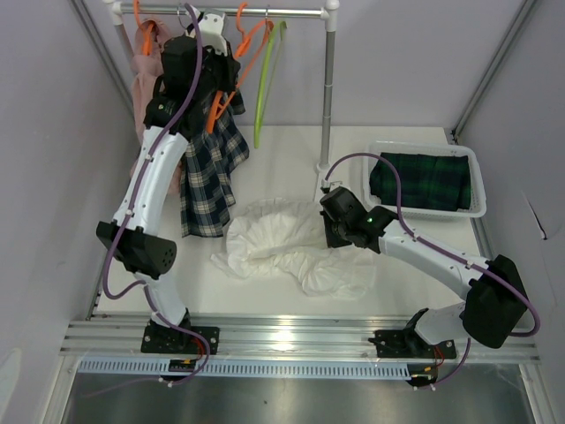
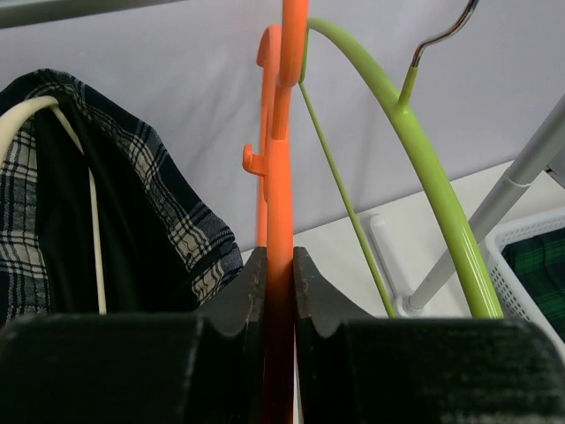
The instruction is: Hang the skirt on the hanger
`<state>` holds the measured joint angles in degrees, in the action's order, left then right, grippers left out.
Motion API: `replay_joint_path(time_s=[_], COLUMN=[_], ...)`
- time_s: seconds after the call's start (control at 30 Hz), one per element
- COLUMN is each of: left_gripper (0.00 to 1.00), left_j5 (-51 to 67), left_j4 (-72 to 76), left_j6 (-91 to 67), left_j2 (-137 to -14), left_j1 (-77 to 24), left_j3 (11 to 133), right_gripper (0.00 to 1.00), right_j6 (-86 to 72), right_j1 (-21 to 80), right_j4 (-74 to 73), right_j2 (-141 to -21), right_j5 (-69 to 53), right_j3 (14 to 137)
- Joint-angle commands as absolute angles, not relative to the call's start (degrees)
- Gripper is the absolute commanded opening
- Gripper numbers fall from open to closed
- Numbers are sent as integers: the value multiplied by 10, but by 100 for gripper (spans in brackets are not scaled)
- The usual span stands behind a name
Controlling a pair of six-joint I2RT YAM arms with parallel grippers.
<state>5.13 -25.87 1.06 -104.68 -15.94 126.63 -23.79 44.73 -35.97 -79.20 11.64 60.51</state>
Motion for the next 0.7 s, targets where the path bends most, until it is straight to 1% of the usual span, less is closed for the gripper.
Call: replay_joint_path(time_s=[0.0,0.3,0.47,0.57,0.63,0.67], left_gripper=[0,0,0,0,0,0], left_j5=[60,38,37,32,33,33], left_j4=[-253,-234,-263,-261,-234,-223], left_j6=[10,4,5,5,-11,-13], left_j2=[-1049,-1027,-1024,-1003,-974,-966], left_j1=[-156,-156,-156,-156,-156,-156], left_j3=[1309,1323,1337,1300,1275,1240], right_gripper=[5,5,5,5,5,5], right_j6=[-229,-229,-228,-227,-226,-225], right_j1=[443,440,439,439,439,439], right_j4=[-342,-342,-341,-341,-341,-341], right_j2=[-781,-779,-780,-781,-782,-782], right_j5=[114,112,111,108,108,108], right_j3=[606,603,603,605,606,606])
